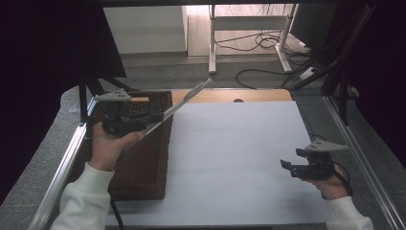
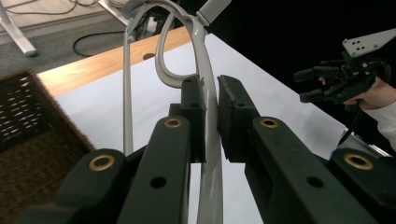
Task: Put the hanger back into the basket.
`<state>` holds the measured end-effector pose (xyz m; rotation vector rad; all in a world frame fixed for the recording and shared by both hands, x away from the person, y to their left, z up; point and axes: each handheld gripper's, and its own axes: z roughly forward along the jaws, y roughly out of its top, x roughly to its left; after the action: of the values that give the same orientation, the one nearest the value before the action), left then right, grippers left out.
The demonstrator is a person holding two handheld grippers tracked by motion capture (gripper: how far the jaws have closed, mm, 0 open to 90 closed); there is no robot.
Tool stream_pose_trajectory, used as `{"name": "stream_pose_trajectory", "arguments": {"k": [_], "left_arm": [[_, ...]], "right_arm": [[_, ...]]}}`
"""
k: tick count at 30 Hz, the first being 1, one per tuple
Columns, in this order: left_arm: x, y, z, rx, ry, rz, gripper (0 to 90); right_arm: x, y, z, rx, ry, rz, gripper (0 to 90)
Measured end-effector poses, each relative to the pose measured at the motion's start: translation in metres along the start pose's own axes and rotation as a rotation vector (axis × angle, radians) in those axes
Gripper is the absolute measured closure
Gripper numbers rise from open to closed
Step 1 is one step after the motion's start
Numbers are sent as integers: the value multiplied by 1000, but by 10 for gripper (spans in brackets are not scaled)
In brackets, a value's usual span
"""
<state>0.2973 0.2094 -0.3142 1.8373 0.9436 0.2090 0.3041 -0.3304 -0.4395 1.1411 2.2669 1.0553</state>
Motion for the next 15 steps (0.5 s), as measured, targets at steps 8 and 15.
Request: {"name": "stream_pose_trajectory", "arguments": {"k": [8,15], "left_arm": [[23,-19,-34,-49,30,-53,818],[42,-40,-59,-63,65,-88,818]], "right_arm": [[0,0,0,5,-2,1,248],[1,0,1,6,1,2,248]]}}
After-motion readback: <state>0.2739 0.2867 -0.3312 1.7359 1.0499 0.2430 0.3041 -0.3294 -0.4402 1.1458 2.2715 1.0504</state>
